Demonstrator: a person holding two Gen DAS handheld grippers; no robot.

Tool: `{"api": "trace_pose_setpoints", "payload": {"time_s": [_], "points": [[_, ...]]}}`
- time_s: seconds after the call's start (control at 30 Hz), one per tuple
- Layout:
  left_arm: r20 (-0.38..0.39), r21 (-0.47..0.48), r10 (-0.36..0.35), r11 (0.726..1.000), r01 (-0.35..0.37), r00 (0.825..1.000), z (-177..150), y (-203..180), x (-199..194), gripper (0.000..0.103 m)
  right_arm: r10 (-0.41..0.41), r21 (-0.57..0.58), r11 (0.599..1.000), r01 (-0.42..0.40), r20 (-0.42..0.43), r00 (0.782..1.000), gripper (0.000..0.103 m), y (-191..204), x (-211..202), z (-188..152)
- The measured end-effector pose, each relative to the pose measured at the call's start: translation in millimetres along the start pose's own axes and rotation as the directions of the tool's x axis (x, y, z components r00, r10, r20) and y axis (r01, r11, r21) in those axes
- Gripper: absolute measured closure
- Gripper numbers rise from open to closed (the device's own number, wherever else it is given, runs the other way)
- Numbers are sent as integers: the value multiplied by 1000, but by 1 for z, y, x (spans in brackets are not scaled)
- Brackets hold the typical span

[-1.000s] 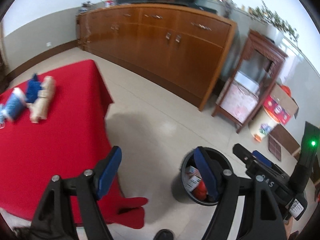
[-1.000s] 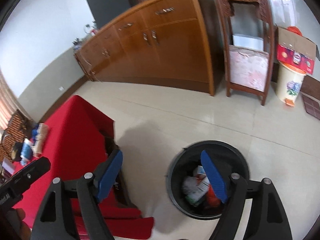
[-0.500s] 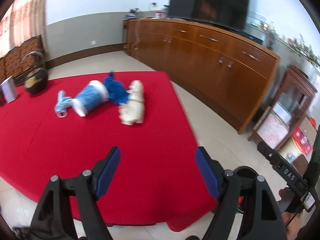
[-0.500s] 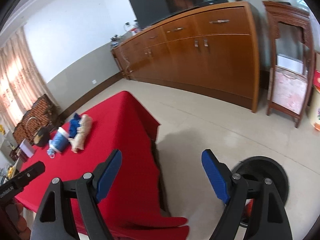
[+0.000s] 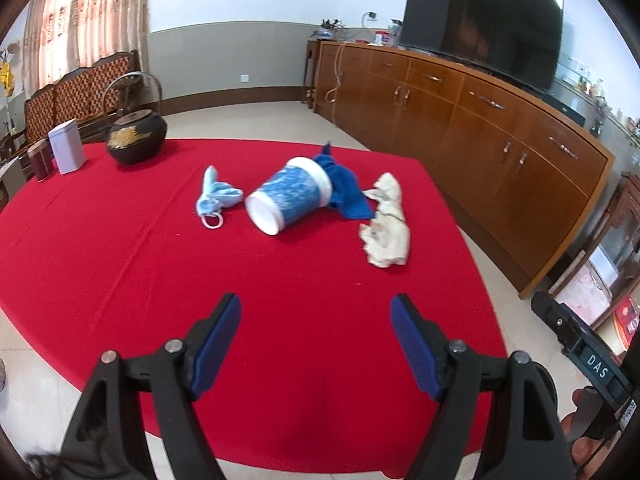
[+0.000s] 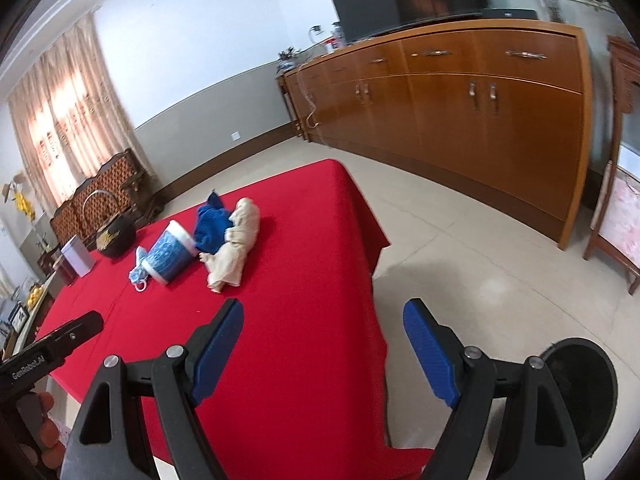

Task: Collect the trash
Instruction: 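Grasp the blue-white paper cup with the left tool while the right tool grasps the beige cloth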

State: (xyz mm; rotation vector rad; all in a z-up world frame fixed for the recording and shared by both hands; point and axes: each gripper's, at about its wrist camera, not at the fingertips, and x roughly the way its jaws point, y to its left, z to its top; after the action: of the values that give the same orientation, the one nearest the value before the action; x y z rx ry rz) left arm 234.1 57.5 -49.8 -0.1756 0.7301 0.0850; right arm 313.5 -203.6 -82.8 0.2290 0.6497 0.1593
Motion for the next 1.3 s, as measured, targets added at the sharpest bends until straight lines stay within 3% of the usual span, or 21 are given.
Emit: {"api": "trace_pose_setpoints", "payload": {"time_s": [0.63, 1.3], "points": [[4, -4, 24, 1000, -24, 1000, 29, 44, 43, 25, 61, -98, 993, -67, -56, 997, 20, 67, 64, 11], [2, 72, -4, 997, 3, 1000, 60, 38, 93, 25, 63, -147, 986, -77, -101, 993, 19, 97, 127, 36]]}}
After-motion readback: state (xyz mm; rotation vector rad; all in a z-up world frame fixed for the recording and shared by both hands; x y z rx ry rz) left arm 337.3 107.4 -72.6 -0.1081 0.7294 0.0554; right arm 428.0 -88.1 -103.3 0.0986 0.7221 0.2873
